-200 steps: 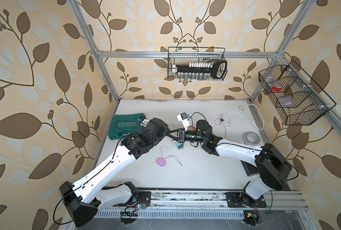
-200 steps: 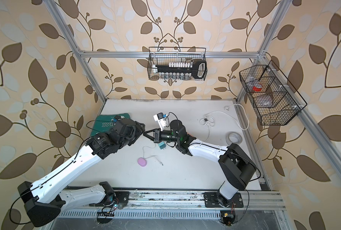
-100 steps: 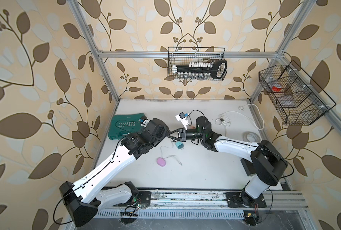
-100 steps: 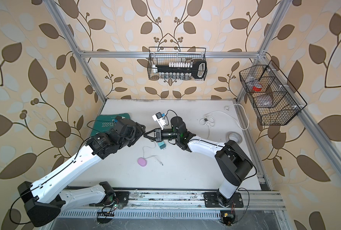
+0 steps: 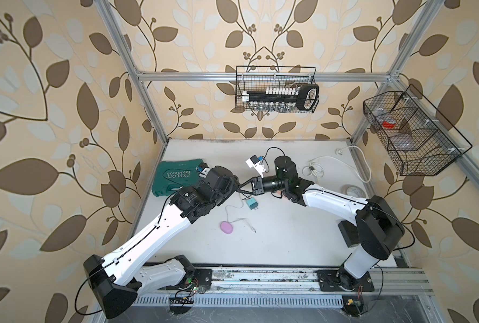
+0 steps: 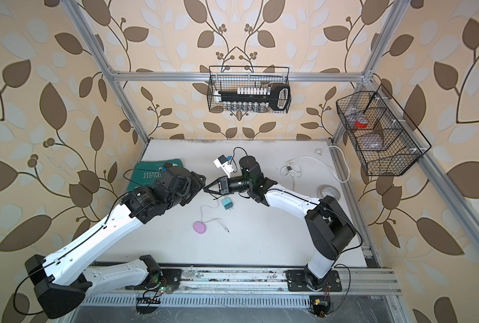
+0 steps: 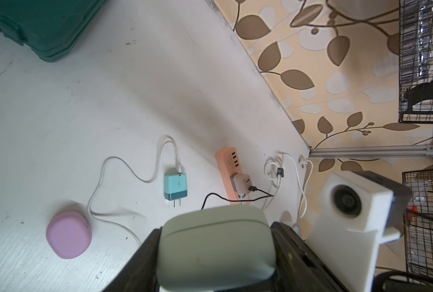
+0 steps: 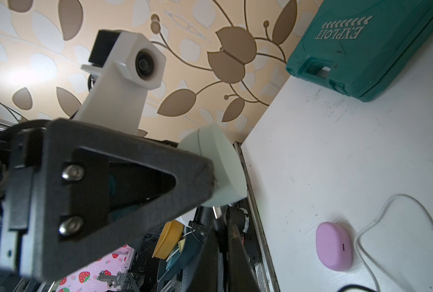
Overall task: Charge the bluetooth headset
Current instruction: Insert the charging cable into the bluetooth headset.
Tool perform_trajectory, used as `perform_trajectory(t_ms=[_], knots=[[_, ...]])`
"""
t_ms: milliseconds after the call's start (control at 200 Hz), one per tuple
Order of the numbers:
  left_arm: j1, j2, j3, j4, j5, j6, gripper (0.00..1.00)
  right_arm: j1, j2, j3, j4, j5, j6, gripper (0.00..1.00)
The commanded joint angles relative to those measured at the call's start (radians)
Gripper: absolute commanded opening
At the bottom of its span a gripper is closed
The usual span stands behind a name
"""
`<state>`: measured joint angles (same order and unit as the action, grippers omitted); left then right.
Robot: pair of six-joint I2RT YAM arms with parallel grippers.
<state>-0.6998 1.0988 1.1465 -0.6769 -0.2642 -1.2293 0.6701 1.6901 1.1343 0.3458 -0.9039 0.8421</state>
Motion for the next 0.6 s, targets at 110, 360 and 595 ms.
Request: perform_trajectory(t_ms=[110, 360, 595], knots=[[-0.049, -0.011, 0.016, 0.017, 0.181, 0.022, 0.12, -0.017, 0.026, 0.074, -0.108, 0.004, -0.13, 0.09], [-0.049, -0.012, 0.016, 0.016, 0.183, 0.027, 0.11, -0.049, 0.032, 0.094, -0.171, -0.077, -0.198, 0.09], [-0.049, -0.011, 0.012, 0.016, 0.179, 0.03, 0.11, -0.058, 0.023, 0.077, -0.134, -0.089, -0.15, 0.09]])
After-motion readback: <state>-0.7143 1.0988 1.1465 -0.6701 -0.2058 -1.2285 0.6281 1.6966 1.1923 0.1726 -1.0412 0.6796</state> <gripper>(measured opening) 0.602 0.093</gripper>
